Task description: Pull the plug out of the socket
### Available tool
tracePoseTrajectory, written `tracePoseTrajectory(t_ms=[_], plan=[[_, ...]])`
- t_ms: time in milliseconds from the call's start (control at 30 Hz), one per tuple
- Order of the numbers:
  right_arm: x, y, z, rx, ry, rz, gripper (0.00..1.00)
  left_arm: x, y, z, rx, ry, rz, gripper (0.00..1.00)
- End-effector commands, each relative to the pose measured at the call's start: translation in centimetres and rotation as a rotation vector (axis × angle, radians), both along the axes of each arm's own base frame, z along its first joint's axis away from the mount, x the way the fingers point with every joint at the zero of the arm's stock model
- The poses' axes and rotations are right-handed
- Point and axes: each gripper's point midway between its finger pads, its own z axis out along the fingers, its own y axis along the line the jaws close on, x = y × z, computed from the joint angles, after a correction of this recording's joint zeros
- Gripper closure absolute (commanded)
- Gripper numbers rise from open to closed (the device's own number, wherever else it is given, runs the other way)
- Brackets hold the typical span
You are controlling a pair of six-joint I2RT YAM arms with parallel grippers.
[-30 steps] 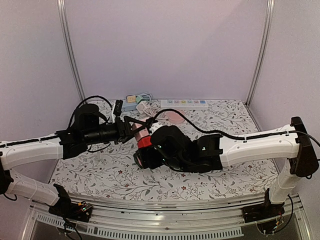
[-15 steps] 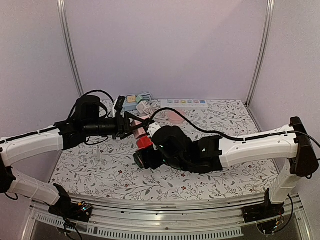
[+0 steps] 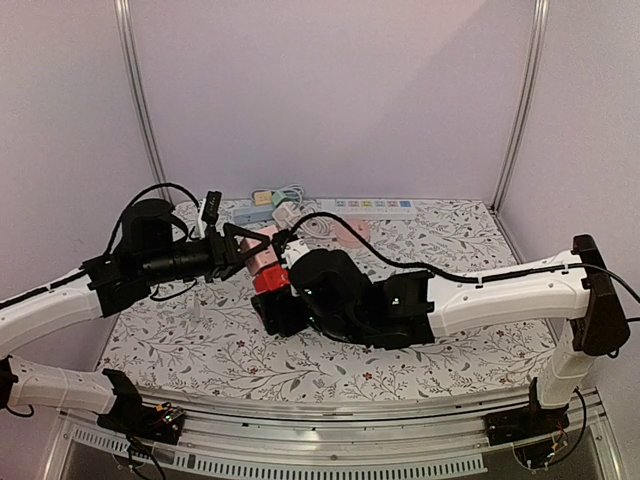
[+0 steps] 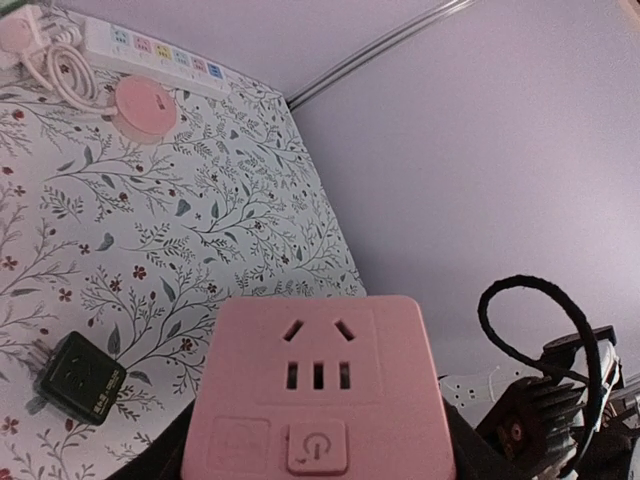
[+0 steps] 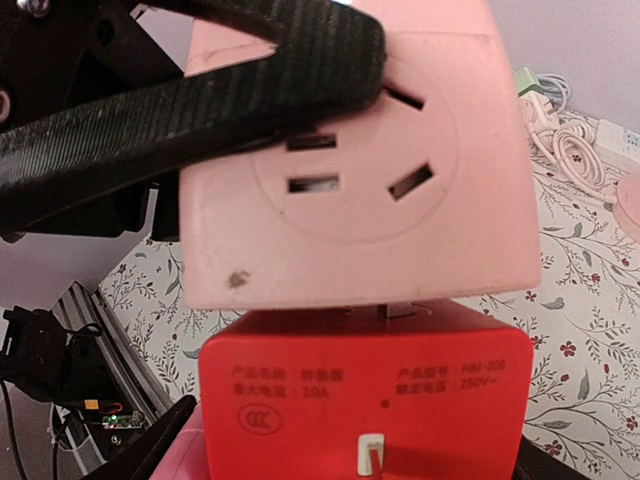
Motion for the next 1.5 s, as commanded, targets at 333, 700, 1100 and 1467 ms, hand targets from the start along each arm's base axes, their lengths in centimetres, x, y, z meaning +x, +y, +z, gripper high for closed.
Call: tracePoseTrajectory(t_ms=[333,700,1100,1467], plan=[[-0.3,0.3,0.3,0.022,0.028,-0.001,0.5,0.8,5.6,-0.9,0.033,-0.009,0.239,1.0],[-2.5,0.6,-1.4,-0.184,-0.167,0.089,0.5,1.2,4.5,0.0,0.088,-0.005,0.181,1.0],[-1.8,-0.7,-0.6,-0.173,-0.2,-0.031,0.51,1.7,4.4,-1.1,0.048,-0.02,0.199,1.0],[0.8,-1.8,0.1,0.032,0.037,-0.099,0.51,1.2,4.6,-1.4,0.026,-0.036,0.193,1.0]])
